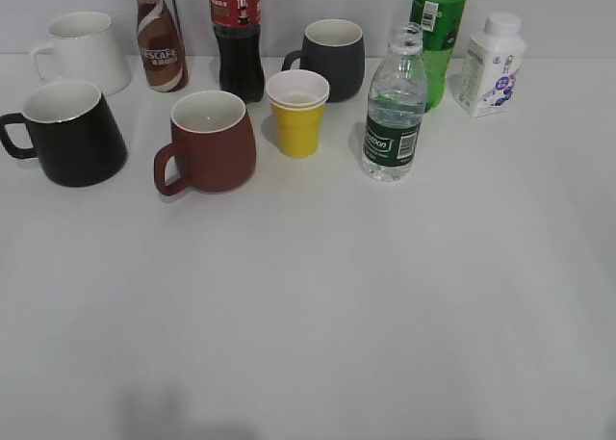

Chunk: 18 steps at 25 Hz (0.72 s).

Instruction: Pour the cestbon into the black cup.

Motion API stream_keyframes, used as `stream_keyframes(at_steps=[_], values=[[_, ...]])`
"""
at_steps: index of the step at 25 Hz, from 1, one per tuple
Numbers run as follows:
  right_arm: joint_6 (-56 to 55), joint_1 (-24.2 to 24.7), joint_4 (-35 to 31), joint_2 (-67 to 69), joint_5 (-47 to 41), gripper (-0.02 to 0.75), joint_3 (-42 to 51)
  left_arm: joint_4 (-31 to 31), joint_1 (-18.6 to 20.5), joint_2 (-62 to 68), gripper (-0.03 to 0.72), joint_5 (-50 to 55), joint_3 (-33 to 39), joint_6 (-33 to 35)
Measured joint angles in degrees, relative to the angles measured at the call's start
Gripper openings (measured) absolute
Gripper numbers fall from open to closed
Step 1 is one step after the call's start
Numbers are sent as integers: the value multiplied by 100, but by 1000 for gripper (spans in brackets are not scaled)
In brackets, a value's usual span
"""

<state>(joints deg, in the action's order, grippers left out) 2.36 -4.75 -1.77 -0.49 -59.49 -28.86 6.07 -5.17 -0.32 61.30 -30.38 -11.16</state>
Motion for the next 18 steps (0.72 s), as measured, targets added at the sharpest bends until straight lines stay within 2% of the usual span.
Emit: stream_keyframes(at_steps=[18], values=[[0,0,0,0,0,589,0,0,0,0,585,0,0,0]])
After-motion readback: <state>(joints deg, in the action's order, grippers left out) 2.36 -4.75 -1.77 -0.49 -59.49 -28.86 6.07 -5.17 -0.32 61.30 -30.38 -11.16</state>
